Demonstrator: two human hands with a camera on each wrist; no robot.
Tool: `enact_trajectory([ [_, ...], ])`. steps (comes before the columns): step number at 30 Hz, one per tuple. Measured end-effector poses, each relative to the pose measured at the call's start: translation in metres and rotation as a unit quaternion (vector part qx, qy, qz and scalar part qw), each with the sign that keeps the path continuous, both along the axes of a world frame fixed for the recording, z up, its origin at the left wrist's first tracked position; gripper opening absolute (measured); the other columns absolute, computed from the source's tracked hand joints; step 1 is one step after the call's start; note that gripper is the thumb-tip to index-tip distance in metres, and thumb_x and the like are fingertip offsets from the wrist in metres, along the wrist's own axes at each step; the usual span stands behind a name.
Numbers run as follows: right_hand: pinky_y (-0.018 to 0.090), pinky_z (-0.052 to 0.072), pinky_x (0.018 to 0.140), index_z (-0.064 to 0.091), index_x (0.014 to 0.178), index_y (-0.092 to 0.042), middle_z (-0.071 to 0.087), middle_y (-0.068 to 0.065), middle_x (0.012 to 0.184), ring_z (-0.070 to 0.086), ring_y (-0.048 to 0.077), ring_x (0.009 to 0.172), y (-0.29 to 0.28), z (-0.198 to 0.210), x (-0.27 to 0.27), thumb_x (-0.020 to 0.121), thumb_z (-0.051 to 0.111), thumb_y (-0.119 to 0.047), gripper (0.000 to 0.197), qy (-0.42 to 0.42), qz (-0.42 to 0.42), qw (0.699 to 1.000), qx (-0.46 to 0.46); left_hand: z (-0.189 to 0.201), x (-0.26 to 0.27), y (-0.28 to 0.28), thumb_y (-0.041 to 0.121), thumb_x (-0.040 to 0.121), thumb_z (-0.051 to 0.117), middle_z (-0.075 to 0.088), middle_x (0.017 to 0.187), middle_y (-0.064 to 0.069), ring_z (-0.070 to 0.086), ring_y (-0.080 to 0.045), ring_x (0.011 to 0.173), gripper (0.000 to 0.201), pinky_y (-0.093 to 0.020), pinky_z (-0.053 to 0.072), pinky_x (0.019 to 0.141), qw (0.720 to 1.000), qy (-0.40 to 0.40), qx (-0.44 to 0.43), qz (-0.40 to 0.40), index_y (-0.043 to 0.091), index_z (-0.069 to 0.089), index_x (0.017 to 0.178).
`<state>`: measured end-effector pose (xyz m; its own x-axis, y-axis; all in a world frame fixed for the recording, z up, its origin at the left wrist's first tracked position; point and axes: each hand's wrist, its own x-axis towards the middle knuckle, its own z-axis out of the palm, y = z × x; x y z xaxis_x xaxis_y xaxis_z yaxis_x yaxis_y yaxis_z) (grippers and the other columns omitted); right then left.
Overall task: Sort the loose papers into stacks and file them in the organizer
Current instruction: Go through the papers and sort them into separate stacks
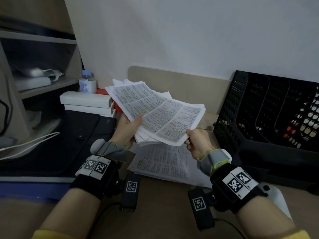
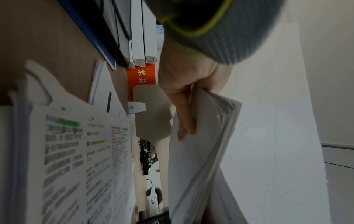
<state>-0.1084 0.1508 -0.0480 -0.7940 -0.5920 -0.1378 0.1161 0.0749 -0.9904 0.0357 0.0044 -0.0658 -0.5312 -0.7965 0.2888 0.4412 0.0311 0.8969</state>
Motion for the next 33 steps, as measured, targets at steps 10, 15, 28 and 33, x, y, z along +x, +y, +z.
enact_trajectory([
  [10,0.015,0.019,0.033,0.059,0.103,-0.008,0.066,0.005,0.058,0.03,0.006,0.035,0.006,0.007,0.007,0.093,0.05,-0.012,0.014,-0.013,0.119,0.992,0.045,-0.004,0.004,-0.017,0.012,0.096,0.055,0.058,0.135,-0.006,0.061,-0.024,0.117,0.05,-0.045,0.056,0.088,0.997,0.033,0.029,0.065,0.016,0.038,0.143],
  [15,0.015,0.018,0.032,0.058,0.071,-0.011,0.059,0.0,0.052,0.033,0.008,0.036,0.009,0.004,-0.014,0.088,0.056,-0.03,0.025,-0.015,0.056,0.996,0.073,-0.002,0.008,-0.02,0.008,0.096,0.054,0.058,0.134,-0.008,0.061,-0.025,0.117,0.051,-0.043,0.057,0.086,0.998,0.034,0.013,0.057,0.015,0.038,0.144],
  [28,0.038,0.047,0.091,0.053,0.127,-0.023,0.063,-0.007,0.118,0.061,0.011,0.106,0.015,-0.011,-0.052,0.075,0.064,-0.066,0.069,0.103,0.087,0.987,0.092,0.018,0.021,-0.006,0.007,0.096,0.053,0.065,0.12,-0.006,0.065,-0.023,0.108,0.039,-0.046,0.053,0.093,0.984,-0.088,-0.155,-0.008,0.008,0.05,0.135],
  [33,0.035,0.06,0.071,0.055,0.128,-0.009,0.067,0.009,0.119,0.071,0.02,0.096,0.006,-0.01,-0.044,0.094,0.058,-0.023,0.037,0.004,0.149,0.986,-0.077,0.02,0.02,0.004,0.014,0.097,0.053,0.062,0.129,-0.011,0.063,-0.028,0.114,0.042,-0.052,0.052,0.094,0.976,-0.088,-0.186,-0.072,0.009,0.046,0.138],
])
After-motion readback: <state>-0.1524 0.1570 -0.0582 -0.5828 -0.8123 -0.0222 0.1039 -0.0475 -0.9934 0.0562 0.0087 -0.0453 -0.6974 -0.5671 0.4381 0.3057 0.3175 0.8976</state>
